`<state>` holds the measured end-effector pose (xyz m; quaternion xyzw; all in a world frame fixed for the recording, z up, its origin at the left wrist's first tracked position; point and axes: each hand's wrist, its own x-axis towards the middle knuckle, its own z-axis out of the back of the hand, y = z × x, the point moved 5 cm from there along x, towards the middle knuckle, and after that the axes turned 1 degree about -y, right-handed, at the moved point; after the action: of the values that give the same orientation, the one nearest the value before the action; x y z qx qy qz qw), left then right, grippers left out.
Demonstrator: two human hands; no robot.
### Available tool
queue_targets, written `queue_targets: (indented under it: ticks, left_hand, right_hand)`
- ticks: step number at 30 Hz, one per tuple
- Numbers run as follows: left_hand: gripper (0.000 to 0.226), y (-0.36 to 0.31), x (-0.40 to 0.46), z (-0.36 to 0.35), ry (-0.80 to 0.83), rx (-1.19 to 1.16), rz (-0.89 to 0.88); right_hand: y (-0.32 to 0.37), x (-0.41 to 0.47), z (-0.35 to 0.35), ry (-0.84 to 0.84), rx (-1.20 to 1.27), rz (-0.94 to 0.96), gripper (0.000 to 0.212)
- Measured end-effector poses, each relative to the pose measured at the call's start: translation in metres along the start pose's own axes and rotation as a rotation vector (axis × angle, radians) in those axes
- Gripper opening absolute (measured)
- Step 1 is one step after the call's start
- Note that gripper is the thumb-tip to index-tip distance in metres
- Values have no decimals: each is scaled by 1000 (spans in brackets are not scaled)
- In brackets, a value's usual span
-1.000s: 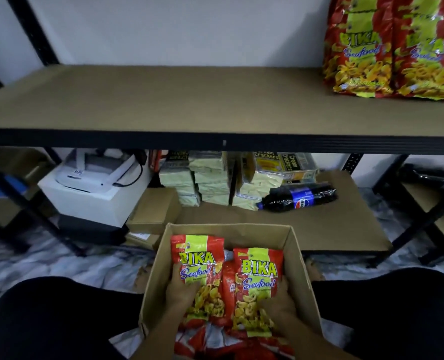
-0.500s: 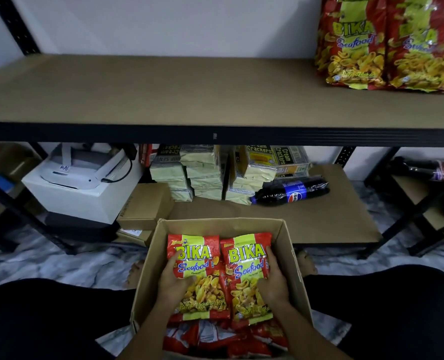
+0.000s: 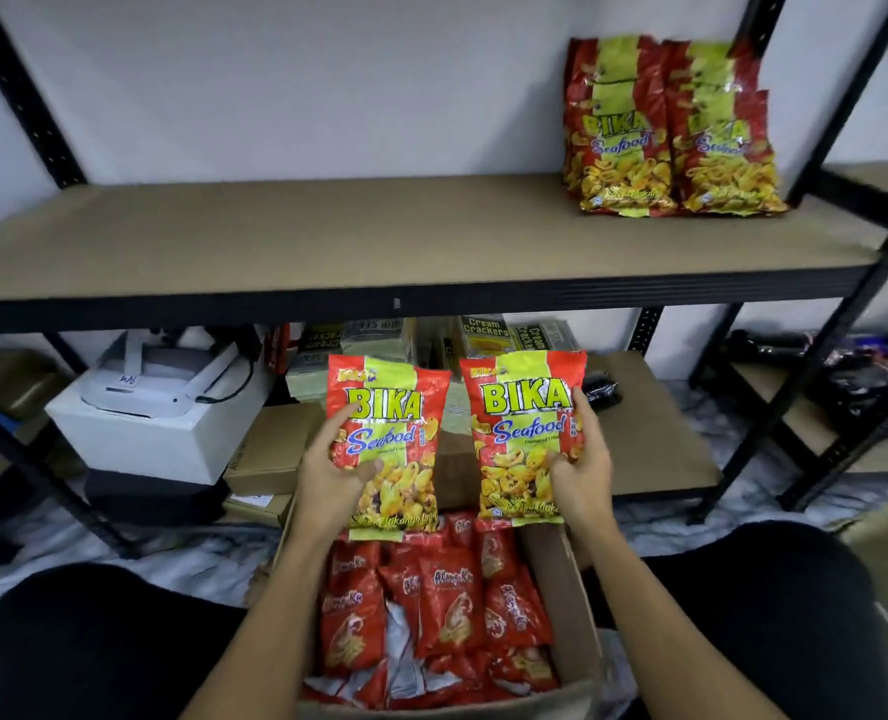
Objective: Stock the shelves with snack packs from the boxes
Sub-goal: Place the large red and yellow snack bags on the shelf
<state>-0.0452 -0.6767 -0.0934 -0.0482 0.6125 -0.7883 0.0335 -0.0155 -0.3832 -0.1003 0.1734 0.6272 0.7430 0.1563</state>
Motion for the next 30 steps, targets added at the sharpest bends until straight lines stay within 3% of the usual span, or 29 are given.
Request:
queue_targets:
  ticks: [8,12,15,20,24,30]
  left_hand:
    - [74,-101,32,-43,61,-100,-113]
    - [56,-114,15,-68,106,-124,-127]
    - [47,-126,2,-93,206,-121,-87]
    - [46,-179,-2,-145,446,-144,-125]
    - [47,-224,-3,-175,536,-235,-198]
    - [46,-279,37,-207,301,-293,-431]
  right_hand:
    - [72,38,48,-55,-56,144,90]
    - [104,46,75,-61,-61,240,85]
    - [126,57,102,-92,-43,294,80]
    - [159,92,169,-235,-86,327,80]
    - [171,108,223,-365,-122,311,80]
    - [182,137,260,-445,-87,283,82]
